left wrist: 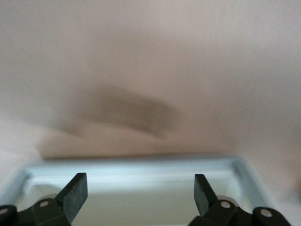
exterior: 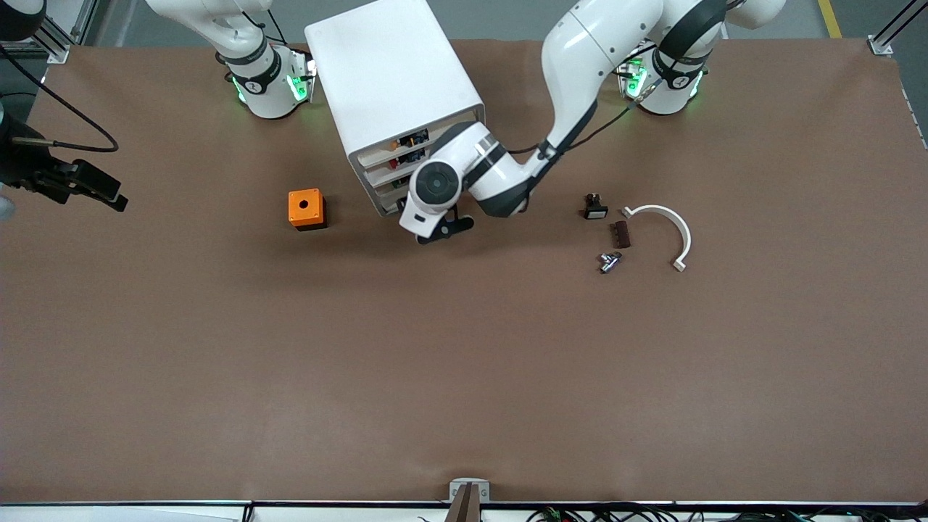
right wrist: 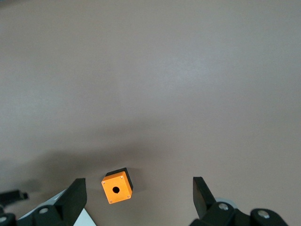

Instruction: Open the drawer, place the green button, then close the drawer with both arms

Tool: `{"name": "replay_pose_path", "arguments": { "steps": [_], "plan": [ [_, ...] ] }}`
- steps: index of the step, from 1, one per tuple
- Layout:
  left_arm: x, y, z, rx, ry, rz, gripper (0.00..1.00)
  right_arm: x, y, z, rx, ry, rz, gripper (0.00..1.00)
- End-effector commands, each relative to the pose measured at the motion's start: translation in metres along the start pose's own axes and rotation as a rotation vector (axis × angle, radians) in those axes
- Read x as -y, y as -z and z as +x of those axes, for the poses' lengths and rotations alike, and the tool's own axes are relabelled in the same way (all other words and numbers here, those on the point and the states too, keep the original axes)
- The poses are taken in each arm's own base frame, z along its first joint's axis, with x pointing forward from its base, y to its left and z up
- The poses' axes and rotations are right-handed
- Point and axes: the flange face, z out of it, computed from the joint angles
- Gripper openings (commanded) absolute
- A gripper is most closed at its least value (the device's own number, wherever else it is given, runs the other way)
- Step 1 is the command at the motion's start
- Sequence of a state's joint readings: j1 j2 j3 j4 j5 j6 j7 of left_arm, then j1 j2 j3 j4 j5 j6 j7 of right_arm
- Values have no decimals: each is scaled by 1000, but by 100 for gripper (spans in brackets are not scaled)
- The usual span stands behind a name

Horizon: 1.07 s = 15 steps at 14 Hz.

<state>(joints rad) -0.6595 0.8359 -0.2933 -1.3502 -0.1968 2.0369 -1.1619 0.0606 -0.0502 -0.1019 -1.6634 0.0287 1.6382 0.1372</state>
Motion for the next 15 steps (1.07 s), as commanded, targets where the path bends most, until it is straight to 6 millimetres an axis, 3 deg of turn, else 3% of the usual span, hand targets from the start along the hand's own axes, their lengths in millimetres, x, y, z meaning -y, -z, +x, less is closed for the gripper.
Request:
{"name": "replay_pose_path", "arguments": {
  "steps": [1,4,8,11,15],
  "plan": [
    [33,80,65,-98,42,-40,100,-11,5,-2,-21,1,-9,100],
    [81,172,114,-239,90,-35,100,-14,7,6,-76,-9,-9,100],
    [149,283,139,-316,127,-63,100,-22,3,14,-90,59,-14,100],
    [209,349,152,-349,72,-52,100,-23,3,13,-82,62,-14,100],
    [283,417,155,-392,-50,-24,100,-23,2,8,-50,86,-17,100]
  ]
}}
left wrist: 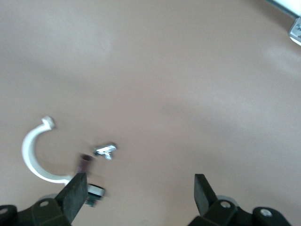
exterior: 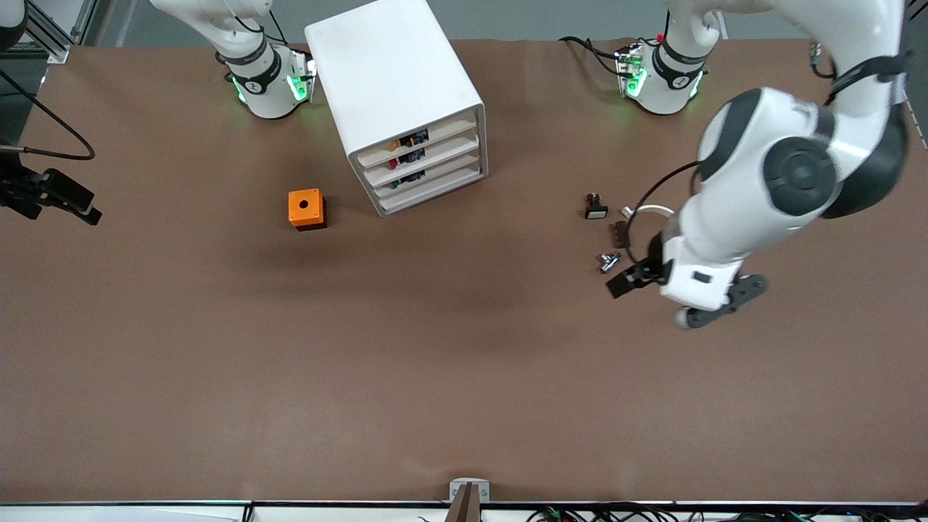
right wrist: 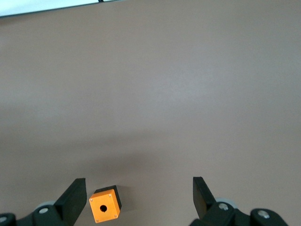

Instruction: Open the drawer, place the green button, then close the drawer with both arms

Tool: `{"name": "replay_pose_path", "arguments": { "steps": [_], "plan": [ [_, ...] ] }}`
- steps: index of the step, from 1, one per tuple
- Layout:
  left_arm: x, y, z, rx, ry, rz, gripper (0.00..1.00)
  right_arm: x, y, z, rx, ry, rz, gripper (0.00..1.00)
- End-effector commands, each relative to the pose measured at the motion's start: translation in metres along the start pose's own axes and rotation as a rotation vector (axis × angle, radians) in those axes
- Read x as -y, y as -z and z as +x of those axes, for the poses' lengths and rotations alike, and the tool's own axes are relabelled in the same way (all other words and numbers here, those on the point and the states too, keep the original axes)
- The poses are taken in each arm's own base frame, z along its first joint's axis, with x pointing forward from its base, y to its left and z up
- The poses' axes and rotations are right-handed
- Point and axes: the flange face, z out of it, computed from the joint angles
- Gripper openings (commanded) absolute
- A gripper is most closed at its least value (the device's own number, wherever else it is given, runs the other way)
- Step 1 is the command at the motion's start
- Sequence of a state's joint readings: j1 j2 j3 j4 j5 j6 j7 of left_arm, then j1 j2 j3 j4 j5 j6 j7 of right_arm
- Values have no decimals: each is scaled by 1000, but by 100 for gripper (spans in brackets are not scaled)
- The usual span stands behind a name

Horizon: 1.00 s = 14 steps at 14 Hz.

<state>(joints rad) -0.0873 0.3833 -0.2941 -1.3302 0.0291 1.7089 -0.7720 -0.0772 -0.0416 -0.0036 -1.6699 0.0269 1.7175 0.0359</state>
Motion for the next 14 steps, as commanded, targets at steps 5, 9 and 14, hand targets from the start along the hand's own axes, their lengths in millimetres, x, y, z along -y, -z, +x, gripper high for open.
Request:
{"name": "replay_pose_path", "arguments": {
  "steps": [5,9,14],
  "plan": [
    [82,91,-9,-77,-220,123,100,-4,2,-5,21,22,-11,100],
    [140,136,-15,-100,-335,139,100,-2,4,-5,15,25,-11,100],
    [171,142,-72,-56,-374,114,100,1,2,-5,18,23,-12,100]
  ]
}}
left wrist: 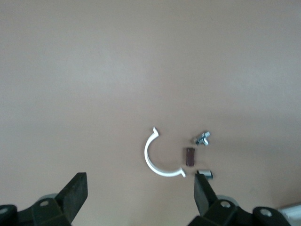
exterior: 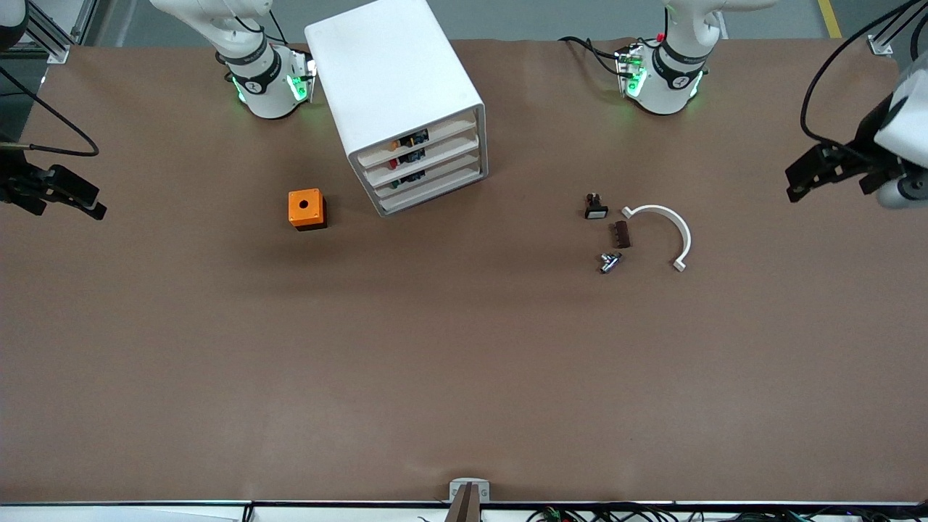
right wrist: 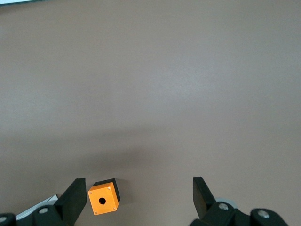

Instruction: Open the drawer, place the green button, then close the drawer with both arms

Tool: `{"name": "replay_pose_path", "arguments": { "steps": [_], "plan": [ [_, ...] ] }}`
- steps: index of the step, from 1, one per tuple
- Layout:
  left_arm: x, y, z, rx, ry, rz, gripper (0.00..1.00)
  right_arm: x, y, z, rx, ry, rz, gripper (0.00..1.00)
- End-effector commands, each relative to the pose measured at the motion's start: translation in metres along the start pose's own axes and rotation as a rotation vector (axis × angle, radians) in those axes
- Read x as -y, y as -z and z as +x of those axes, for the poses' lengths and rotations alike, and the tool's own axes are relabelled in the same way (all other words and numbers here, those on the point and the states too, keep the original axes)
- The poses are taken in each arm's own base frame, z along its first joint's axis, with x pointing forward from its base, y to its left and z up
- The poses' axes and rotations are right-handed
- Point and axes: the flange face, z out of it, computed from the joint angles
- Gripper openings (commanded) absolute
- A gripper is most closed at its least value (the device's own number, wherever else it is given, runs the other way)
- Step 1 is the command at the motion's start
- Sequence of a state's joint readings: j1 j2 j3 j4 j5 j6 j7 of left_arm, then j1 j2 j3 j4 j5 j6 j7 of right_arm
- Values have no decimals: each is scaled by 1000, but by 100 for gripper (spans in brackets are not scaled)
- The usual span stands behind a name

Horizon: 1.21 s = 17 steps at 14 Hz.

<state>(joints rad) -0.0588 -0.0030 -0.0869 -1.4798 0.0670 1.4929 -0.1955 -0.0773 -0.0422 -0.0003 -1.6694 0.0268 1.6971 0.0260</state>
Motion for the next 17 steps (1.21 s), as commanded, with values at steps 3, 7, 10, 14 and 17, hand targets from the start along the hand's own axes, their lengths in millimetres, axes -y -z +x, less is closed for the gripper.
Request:
{"name": "replay_pose_path", "arguments": {
  "steps": [3,7,10,14,17],
  "plan": [
    [0,0,-61,17,-8,-47,100,0,4,-3,-1,10,-10,100],
    [1,-2,-64,17,7,-68,100,1,5,-3,-4,12,-12,100],
    [0,-1,-61,15,7,-69,100,1,5,-3,-6,12,-12,100],
    [0,0,-39,9,12,-71,100,1,5,-3,-9,10,-11,100],
    [2,4,-37,1,14,-68,100,1,5,-2,-12,10,-10,100]
  ]
}}
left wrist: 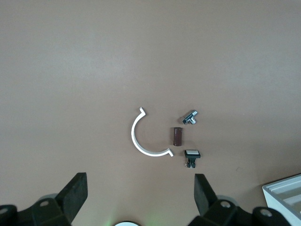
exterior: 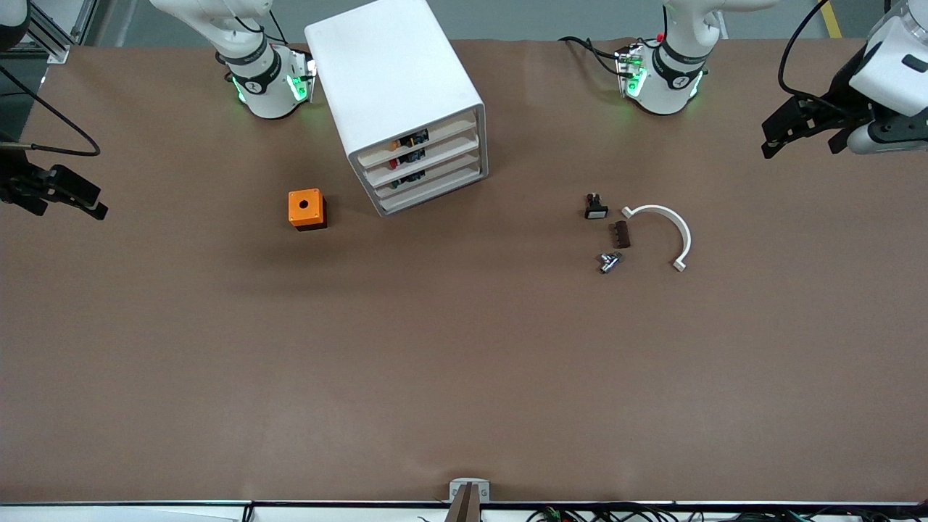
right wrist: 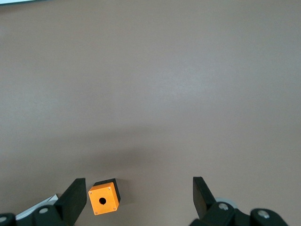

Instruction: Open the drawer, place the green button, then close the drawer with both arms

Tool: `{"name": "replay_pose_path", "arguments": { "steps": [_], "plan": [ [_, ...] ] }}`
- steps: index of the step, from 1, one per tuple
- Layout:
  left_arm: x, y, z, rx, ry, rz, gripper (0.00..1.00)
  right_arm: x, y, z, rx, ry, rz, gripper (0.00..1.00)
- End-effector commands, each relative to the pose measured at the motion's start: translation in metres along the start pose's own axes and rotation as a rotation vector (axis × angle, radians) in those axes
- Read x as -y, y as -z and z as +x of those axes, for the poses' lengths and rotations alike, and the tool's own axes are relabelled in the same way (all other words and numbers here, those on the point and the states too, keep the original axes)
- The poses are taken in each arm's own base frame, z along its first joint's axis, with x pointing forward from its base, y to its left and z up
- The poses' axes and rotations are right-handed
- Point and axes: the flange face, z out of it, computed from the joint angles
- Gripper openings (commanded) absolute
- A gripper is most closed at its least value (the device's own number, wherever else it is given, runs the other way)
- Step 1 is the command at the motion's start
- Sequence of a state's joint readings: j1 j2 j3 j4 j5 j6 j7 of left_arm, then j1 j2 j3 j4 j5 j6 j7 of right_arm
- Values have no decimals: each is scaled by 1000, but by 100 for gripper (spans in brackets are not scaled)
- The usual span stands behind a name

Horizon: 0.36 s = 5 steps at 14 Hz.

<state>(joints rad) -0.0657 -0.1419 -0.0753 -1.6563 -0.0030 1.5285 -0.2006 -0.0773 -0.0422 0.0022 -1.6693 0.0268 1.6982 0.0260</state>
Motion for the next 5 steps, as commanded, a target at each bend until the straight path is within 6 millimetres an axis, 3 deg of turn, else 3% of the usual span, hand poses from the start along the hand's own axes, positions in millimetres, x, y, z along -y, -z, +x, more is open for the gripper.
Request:
{"name": "replay_pose_path", "arguments": {
  "steps": [1,5],
  "plan": [
    [2,10,5,-15,7,-9,100,0,5,-2,-10,8,-11,100],
    [3,0,11,2,5,8,100,0,5,-3,-9,7,-10,100]
  ]
}}
